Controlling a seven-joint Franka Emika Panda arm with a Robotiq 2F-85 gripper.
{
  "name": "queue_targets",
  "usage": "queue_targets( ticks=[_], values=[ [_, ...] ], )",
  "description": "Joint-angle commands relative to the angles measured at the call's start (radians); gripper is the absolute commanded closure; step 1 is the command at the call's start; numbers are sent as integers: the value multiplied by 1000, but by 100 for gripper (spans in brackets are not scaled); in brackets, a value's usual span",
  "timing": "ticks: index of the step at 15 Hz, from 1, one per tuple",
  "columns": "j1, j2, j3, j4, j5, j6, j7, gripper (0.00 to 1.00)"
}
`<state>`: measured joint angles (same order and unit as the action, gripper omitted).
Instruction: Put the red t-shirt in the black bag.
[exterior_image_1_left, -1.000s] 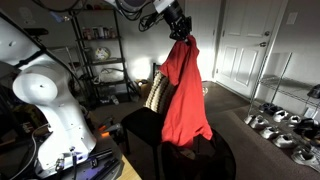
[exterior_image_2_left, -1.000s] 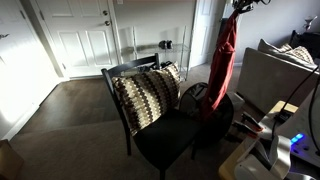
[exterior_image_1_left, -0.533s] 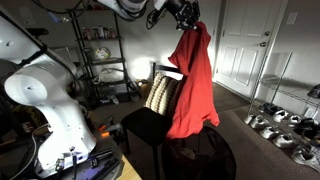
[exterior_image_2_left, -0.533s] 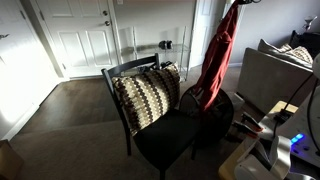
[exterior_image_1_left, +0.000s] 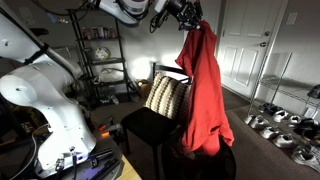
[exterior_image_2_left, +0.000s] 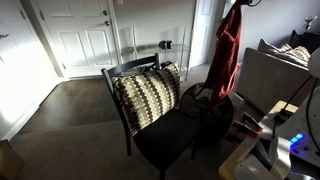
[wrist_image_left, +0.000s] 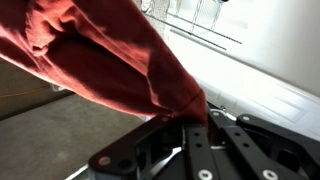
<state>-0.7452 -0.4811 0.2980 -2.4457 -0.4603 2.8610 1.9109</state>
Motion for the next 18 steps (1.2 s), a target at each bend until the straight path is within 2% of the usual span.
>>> queue_targets(
  ticks=[1,6,10,16,18],
  values=[
    [67,-21,-10,-39,14,-9,-47,99],
    [152,-8,-23,-97,19,-16,-60,99],
    [190,-5,-40,-132,19,-19,-55,99],
    [182,-21,-62,-141,30,-38,-20,99],
    [160,-31,-68,-134,49,-61,24,99]
  ],
)
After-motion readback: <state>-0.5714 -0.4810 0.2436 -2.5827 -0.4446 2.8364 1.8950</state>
